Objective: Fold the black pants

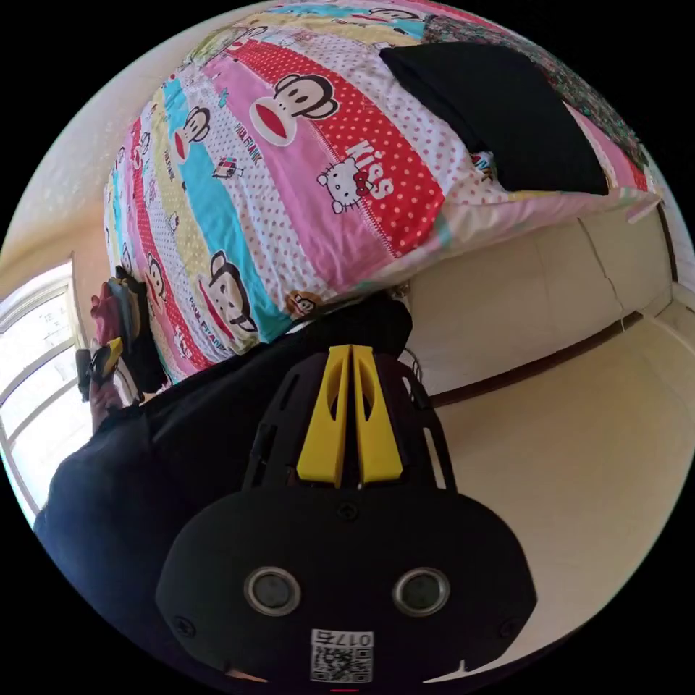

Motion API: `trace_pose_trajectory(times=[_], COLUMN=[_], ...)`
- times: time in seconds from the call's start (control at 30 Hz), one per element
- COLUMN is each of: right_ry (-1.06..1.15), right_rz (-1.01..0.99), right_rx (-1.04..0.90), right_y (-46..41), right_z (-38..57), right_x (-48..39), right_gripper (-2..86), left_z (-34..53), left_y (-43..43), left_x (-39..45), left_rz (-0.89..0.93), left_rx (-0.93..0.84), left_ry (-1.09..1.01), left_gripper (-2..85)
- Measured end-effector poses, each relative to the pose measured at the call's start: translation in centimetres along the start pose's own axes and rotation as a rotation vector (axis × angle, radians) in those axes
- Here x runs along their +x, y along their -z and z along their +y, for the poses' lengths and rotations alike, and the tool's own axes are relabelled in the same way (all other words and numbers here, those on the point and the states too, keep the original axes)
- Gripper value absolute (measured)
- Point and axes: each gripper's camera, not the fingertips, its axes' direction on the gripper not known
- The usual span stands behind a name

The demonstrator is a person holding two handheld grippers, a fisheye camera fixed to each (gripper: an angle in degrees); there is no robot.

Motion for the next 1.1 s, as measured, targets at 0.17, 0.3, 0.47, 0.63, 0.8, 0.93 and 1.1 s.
trace_pose_trajectory(times=[0.17,0.3,0.47,0.63,0.8,0.93,1.1], right_ry=[-0.141,-0.37,-0.591,-0.67,-0.531,-0.186,0.462], right_rz=[-0.184,-0.436,-0.692,-0.843,-0.804,-1.103,-1.001], right_rx=[0.144,0.317,0.435,0.417,0.468,0.73,0.665], right_y=[5.2,10.0,10.8,9.5,15.8,26.9,40.5], right_z=[-2.1,-5.8,-9.6,-13.3,-12.6,-12.1,-15.8], right_x=[7.3,15.6,23.0,26.2,24.5,23.0,10.2], right_gripper=[6.0,11.1,13.6,10.6,3.4,0.7,-0.1], left_z=[-1.0,-1.7,-1.4,-0.9,-1.7,-2.7,-5.0], left_y=[-5.4,-8.7,-11.3,-13.0,-15.0,-16.2,-18.6], left_x=[2.5,3.7,3.8,3.3,2.1,1.0,-1.0], left_rz=[-0.041,-0.013,-0.06,-0.073,-0.056,-0.025,-0.002], left_rx=[-0.032,-0.004,0.024,0.097,0.152,0.185,0.187], left_ry=[0.006,0.037,0.117,0.196,0.244,0.242,0.214], left_gripper=[-1.0,-1.0,-1.0,-1.0,-1.0,-1.0,-1.0])
